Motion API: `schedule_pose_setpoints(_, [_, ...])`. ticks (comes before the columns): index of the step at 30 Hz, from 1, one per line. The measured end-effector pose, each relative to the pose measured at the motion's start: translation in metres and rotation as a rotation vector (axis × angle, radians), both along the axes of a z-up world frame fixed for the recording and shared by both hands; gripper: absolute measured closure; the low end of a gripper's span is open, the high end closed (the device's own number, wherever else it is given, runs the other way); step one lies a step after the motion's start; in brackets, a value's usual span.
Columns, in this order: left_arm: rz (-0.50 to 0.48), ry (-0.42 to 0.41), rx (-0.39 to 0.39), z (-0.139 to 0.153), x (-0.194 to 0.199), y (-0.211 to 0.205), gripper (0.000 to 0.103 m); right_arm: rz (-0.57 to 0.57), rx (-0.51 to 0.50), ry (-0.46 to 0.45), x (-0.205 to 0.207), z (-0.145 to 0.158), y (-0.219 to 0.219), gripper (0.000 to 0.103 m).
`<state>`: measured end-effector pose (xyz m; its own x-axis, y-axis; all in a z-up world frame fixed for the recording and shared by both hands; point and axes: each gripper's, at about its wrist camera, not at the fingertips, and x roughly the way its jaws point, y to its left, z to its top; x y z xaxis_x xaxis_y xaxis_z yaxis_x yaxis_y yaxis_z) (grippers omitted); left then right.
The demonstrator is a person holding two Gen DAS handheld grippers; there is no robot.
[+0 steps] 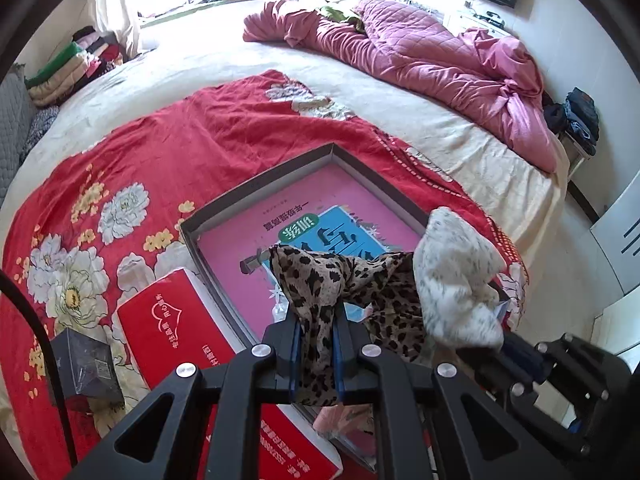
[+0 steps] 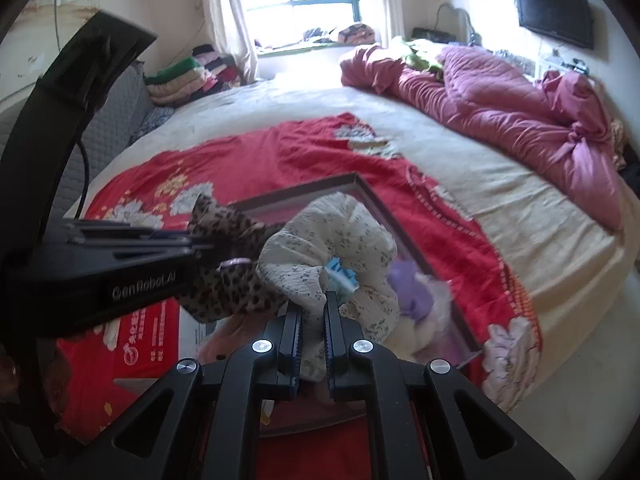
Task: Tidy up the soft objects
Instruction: 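Lower the scrunchies into the tray and open both tools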
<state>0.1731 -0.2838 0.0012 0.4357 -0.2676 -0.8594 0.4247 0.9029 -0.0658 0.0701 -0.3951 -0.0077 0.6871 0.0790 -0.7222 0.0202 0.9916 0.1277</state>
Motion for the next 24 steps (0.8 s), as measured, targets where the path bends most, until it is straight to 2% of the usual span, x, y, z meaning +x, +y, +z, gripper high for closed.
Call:
schedule_pose_setpoints(5, [0.004, 0.033, -0.015, -0.01, 0.008, 0.002, 0.09, 0.004, 0.045, 0.032, 0.005, -0.013, -0.002, 0.089])
schedule_pose_setpoints(9, [-0.003, 0.067, -0.049, -0.017, 0.013, 0.003, 0.088, 0.012, 0.042, 0.026, 0.005, -0.013, 0.0, 0.068])
schedule_pose_setpoints(10, [-0.005, 0.072, -0.057, -0.018, 0.014, 0.003, 0.086, 0.016, 0.039, 0.025, 0.004, -0.012, 0.001, 0.067])
schedule_pose_setpoints(12, [-0.008, 0.077, -0.06, -0.018, 0.014, 0.005, 0.076, 0.018, 0.019, 0.014, 0.002, -0.009, 0.003, 0.065])
schedule_pose_setpoints(13, [-0.009, 0.076, -0.065, -0.018, 0.014, 0.006, 0.073, 0.021, 0.006, 0.01, 0.001, -0.007, 0.005, 0.059])
schedule_pose_setpoints(15, [-0.001, 0.068, -0.087, -0.015, 0.013, 0.012, 0.057, 0.023, -0.01, -0.003, 0.0, -0.003, 0.006, 0.046])
schedule_pose_setpoints(16, [0.009, 0.068, -0.095, -0.014, 0.013, 0.015, 0.052, 0.025, -0.012, -0.007, -0.001, -0.002, 0.007, 0.044])
schedule_pose_setpoints(17, [0.018, 0.069, -0.103, -0.013, 0.014, 0.018, 0.048, 0.025, -0.012, -0.01, -0.002, -0.001, 0.007, 0.043])
schedule_pose_setpoints(24, [0.055, 0.047, -0.143, 0.0, 0.012, 0.041, 0.044, 0.016, -0.022, -0.021, -0.006, 0.007, 0.007, 0.042])
